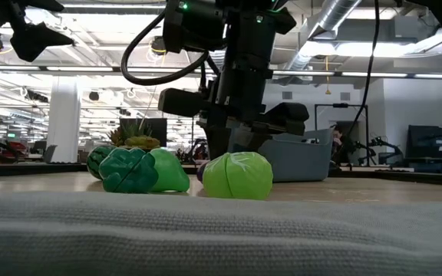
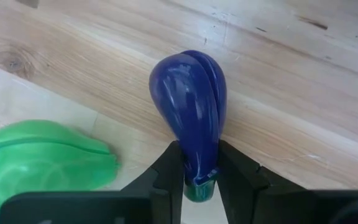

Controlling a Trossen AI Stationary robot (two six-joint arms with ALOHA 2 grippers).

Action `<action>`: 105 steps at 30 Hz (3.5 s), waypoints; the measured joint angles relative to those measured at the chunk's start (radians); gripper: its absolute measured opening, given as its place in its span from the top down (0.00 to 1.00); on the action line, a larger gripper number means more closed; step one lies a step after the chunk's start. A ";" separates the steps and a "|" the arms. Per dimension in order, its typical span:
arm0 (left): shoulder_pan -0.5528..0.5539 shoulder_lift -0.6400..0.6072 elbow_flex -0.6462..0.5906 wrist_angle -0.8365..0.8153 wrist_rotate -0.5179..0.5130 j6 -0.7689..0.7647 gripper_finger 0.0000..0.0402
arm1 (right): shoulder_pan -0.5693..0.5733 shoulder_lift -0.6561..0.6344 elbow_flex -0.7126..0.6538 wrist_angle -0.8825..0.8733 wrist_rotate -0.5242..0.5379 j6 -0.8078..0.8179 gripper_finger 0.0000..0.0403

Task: Pick and placing Produce into tupperware
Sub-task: Put the eggplant into the bin

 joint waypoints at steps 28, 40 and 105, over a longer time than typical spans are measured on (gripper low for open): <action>0.000 0.000 0.000 0.000 0.000 -0.003 0.29 | 0.040 0.000 0.013 -0.008 0.024 0.081 0.74; 0.000 0.000 0.000 0.001 0.000 -0.014 0.29 | 0.039 -0.029 0.020 -0.053 0.074 0.095 0.75; 0.000 0.000 0.001 0.002 -0.028 -0.068 0.29 | -0.398 -0.330 0.013 -0.456 0.241 -0.333 0.75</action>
